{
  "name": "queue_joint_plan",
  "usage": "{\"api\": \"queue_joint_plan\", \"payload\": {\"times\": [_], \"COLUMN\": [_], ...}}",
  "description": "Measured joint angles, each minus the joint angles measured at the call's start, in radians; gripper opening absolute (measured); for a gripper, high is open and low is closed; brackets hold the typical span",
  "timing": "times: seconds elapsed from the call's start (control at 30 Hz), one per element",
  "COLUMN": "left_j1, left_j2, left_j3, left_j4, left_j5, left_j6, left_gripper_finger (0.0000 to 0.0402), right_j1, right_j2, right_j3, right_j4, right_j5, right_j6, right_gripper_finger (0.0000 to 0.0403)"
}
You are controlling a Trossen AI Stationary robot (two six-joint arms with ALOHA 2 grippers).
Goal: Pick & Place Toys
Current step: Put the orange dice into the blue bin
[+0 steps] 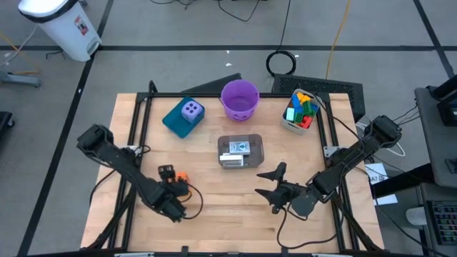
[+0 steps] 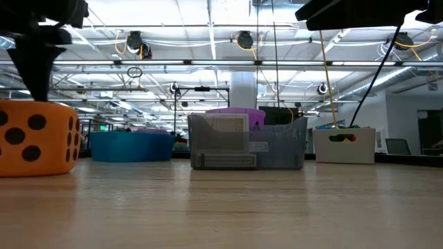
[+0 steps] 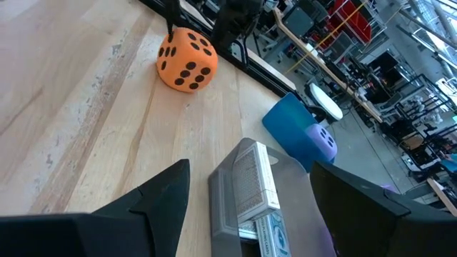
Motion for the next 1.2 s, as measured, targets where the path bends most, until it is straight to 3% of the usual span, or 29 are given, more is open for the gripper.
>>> {"api": "queue_joint_plan", "payload": {"times": [0.13, 0.23, 0.57, 0.73, 0.93, 1.2], "left_j1": [-0.003, -0.004, 0.006, 0.002, 0.009, 0.012], "left_j2": [0.050, 0.084, 0.137, 0.177, 0.217, 0.191], "left_j3": [0.000, 0.001, 0.003, 0.004, 0.007, 0.032], "left_j4": [0.003, 0.026, 0.078, 0.084, 0.088, 0.028], "left_j5": [-0.036, -0.042, -0.118, -0.159, -0.170, -0.187], "left_j6": [0.162, 0.175, -0.150, -0.168, -0.219, -0.256], "left_gripper_finger": [0.0340, 0.0340, 0.0340, 0.0327, 0.0243, 0.0233], "right_j1": [0.000, 0.002, 0.002, 0.002, 0.002, 0.002], "right_j2": [0.000, 0.000, 0.000, 0.000, 0.000, 0.000], "right_j3": [0.000, 0.000, 0.000, 0.000, 0.000, 0.000], "right_j4": [0.000, 0.000, 0.000, 0.000, 0.000, 0.000], "right_j5": [0.000, 0.000, 0.000, -0.001, -0.001, 0.000], "right_j6": [0.000, 0.000, 0.001, 0.018, 0.023, 0.022], "right_gripper_finger": [0.0263, 0.0263, 0.0263, 0.0263, 0.0263, 0.0263]}}
